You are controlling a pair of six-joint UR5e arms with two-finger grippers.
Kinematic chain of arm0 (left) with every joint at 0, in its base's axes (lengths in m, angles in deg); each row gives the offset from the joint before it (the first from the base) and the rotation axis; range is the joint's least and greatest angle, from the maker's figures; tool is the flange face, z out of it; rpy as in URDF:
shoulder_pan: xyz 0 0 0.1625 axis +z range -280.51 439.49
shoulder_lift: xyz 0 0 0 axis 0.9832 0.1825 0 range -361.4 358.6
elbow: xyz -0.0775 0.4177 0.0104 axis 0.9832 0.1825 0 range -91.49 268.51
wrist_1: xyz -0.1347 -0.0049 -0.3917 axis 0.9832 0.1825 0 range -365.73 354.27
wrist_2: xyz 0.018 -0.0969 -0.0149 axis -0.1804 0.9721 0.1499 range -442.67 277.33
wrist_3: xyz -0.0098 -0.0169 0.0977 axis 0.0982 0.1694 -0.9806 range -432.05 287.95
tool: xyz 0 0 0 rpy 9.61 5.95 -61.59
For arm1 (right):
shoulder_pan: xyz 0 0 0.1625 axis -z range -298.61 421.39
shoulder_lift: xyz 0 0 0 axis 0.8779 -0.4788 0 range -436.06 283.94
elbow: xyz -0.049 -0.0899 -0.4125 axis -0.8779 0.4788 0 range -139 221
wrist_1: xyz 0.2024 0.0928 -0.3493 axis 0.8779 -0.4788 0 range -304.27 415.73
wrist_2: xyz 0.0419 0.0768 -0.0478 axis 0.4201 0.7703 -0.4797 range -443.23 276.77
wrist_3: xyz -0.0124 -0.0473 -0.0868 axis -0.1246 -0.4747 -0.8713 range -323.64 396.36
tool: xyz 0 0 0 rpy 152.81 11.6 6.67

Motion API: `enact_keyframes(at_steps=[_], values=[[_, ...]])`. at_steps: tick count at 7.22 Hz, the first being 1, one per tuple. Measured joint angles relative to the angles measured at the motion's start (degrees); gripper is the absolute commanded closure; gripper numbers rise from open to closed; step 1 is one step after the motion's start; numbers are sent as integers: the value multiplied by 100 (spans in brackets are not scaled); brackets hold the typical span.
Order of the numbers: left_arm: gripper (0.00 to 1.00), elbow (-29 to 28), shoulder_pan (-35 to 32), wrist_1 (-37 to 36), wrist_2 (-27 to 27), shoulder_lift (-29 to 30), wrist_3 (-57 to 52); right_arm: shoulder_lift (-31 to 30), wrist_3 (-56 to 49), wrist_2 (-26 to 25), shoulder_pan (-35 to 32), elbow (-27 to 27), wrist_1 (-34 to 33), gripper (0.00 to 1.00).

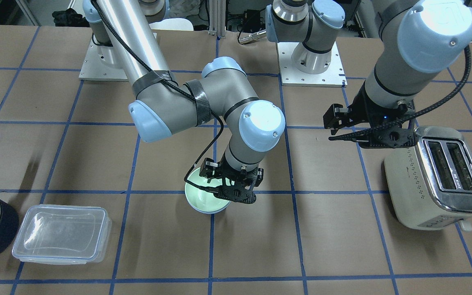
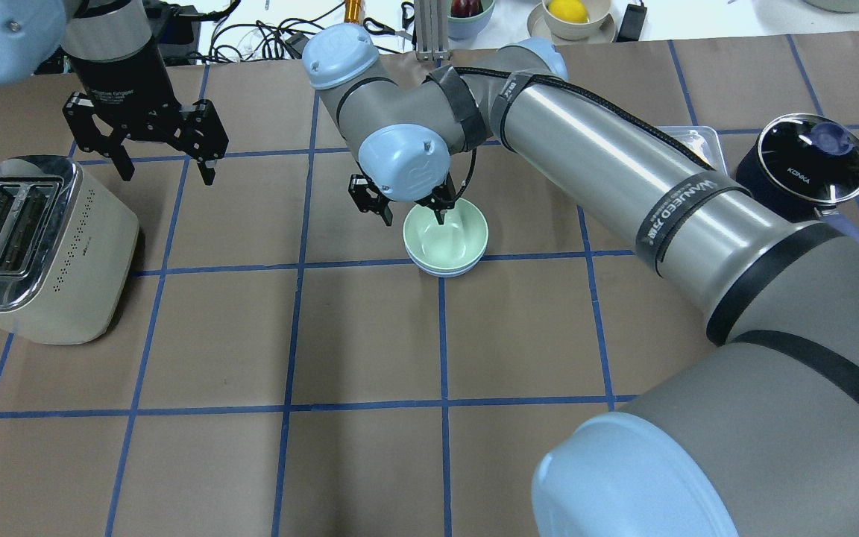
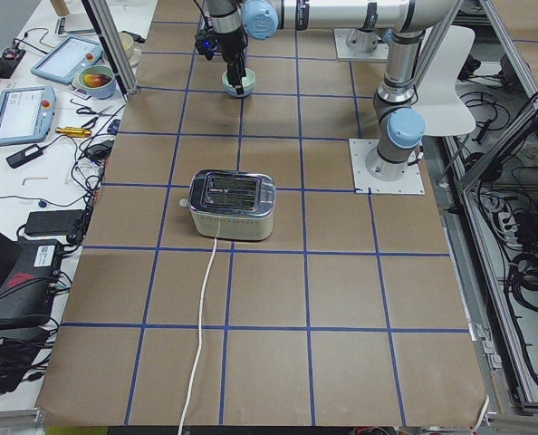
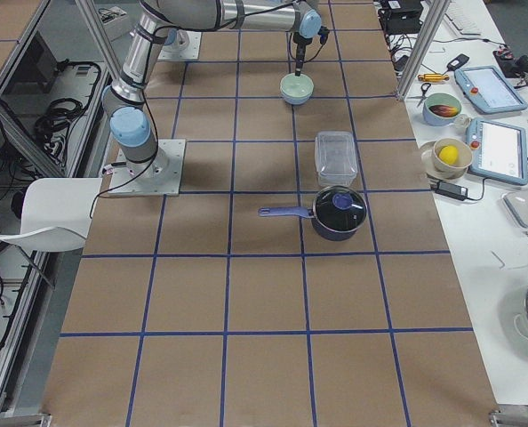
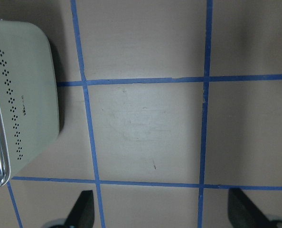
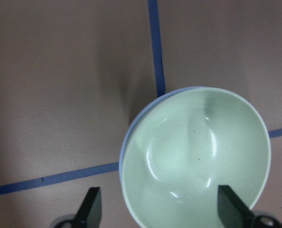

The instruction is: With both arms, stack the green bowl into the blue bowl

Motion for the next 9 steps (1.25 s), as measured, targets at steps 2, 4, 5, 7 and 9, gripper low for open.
enact_keyframes(at_steps=[2, 4, 5, 7, 9], values=[[0, 364, -180, -541, 50, -13, 325, -462, -520, 12, 314, 119, 707, 0], [0, 529, -583, -857, 209, -42, 767, -1113, -1314, 74, 831, 85, 1532, 0], [0, 574, -844, -950, 258, -97, 985, -1376, -1585, 137, 1080, 49, 1793, 0], [0, 800, -1239, -1012, 427, -306, 1254, -1871, -2059, 267, 1452, -319, 1945, 0], [0, 1000, -1276, -820, 577, -522, 691, -2442, -2227, 383, 1714, -922, 1889, 0]])
